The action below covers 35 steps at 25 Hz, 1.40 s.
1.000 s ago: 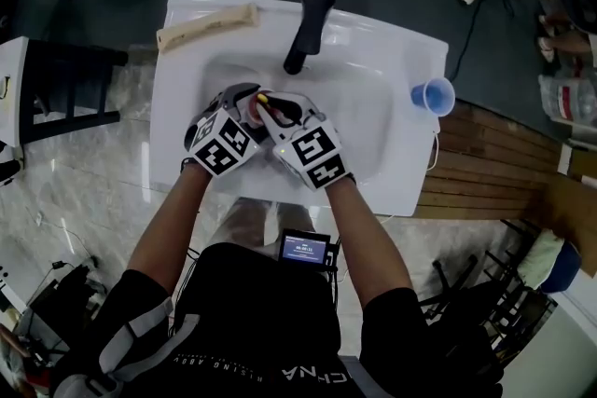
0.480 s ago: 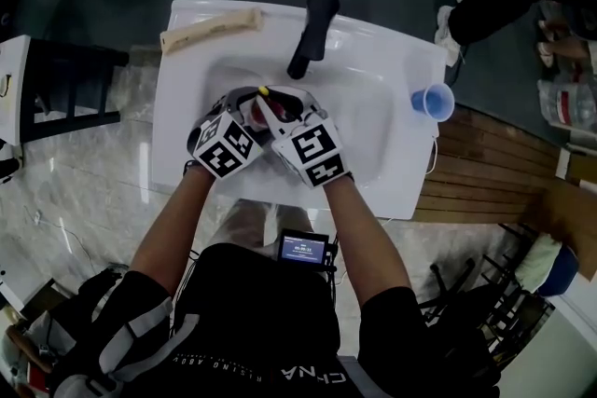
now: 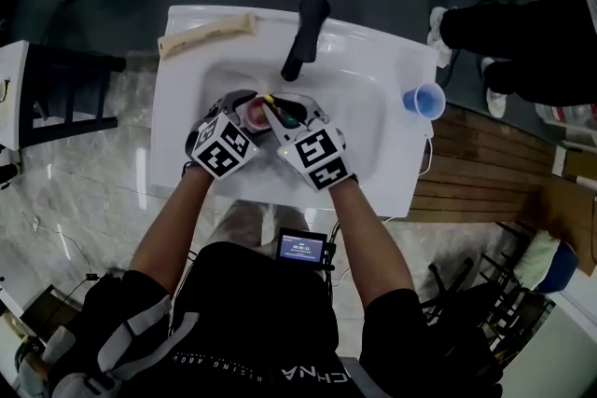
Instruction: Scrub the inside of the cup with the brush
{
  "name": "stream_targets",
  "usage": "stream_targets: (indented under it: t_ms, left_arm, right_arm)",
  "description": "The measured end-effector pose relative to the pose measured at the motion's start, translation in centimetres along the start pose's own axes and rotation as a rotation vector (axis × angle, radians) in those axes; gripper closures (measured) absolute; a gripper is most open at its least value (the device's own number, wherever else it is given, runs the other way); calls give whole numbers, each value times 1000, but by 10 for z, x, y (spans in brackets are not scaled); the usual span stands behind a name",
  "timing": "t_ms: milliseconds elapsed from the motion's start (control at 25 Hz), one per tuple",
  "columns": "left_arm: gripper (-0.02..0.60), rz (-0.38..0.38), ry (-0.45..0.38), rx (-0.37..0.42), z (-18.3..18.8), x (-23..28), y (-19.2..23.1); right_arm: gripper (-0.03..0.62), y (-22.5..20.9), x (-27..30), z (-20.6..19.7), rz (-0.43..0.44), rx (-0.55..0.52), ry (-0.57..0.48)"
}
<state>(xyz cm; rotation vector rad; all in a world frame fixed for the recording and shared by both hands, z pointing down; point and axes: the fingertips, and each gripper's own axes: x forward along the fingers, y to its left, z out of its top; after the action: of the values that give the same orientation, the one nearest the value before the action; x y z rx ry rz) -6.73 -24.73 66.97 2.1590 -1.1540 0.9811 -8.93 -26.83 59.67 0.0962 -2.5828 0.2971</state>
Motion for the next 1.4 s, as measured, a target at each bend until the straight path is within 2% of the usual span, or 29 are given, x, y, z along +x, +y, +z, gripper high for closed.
stream_targets:
  t_ms: [280, 640, 960, 1400]
  left_arm:
    - [232, -3, 3, -11, -2, 0, 0]
    - [232, -9, 1, -18, 0, 0, 0]
    - [232, -14, 0, -23, -2, 1, 1]
    - [232, -26, -4, -30, -3, 2, 1]
  right_arm:
    - [554, 11, -7, 0, 23, 26, 1]
    - [554, 28, 5, 20, 53, 33, -37]
    - [554, 10, 12, 34, 15, 34, -57]
    - [554, -7, -5, 23, -26, 26, -22]
